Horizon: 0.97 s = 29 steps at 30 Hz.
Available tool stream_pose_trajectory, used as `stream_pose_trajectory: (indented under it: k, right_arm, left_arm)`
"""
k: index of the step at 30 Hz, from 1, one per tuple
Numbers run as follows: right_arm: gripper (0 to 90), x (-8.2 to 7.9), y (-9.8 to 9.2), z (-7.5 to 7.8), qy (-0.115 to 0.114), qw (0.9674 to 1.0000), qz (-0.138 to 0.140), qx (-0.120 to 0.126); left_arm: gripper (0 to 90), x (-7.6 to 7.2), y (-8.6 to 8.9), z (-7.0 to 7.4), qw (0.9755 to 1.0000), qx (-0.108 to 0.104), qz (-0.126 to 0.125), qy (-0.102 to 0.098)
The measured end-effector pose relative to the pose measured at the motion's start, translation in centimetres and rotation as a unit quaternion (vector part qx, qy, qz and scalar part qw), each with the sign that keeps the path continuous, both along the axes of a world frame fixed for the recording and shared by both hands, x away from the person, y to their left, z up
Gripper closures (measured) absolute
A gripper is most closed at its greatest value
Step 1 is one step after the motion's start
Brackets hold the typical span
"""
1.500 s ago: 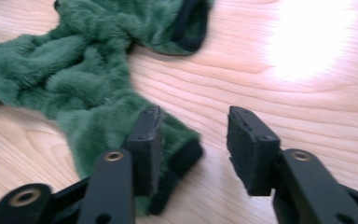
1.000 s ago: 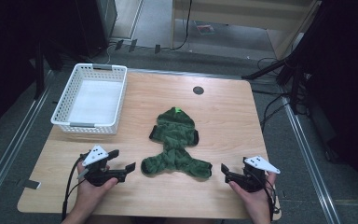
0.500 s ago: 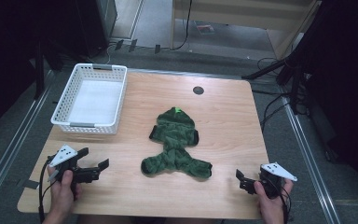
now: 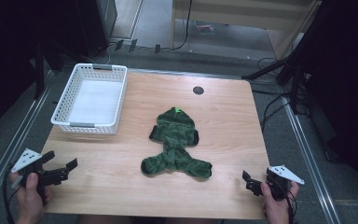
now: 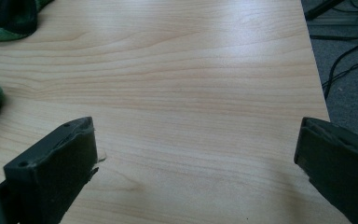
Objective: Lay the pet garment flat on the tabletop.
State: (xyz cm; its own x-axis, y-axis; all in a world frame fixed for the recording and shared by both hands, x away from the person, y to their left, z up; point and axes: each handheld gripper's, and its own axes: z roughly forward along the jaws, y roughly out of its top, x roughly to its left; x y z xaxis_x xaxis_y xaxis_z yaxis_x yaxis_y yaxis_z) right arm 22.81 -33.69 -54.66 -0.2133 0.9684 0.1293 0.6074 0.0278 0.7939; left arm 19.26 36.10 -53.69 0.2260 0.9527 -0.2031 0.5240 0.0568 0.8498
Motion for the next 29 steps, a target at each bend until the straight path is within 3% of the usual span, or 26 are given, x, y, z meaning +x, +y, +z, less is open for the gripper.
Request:
stream_pose_trajectory:
  k: [7, 13, 21, 29]
  right_arm:
    - [0.0, 0.0, -0.1, -0.1, 0.001, 1.0000, -0.004, 0.004]
    - [0.0, 0.0, 0.2, -0.2, 0.003, 1.0000, -0.002, -0.003]
    - [0.0, 0.3, 0.3, -0.3, 0.009, 0.9999, 0.006, -0.004]
    - [0.0, 0.4, 0.3, -0.3, 0.009, 0.9999, 0.005, -0.003]
  left_arm:
    - [1.1, -0.2, 2.3, -0.4, 0.9995, 0.006, 0.031, -0.001]
    - [1.1, 0.2, 2.0, -1.1, 0.9995, 0.015, 0.027, 0.007]
    - [1.1, 0.8, 2.2, -1.4, 0.9992, -0.003, 0.037, 0.014]
    - [1.1, 1.1, 2.0, -1.6, 0.9992, 0.002, 0.034, 0.022]
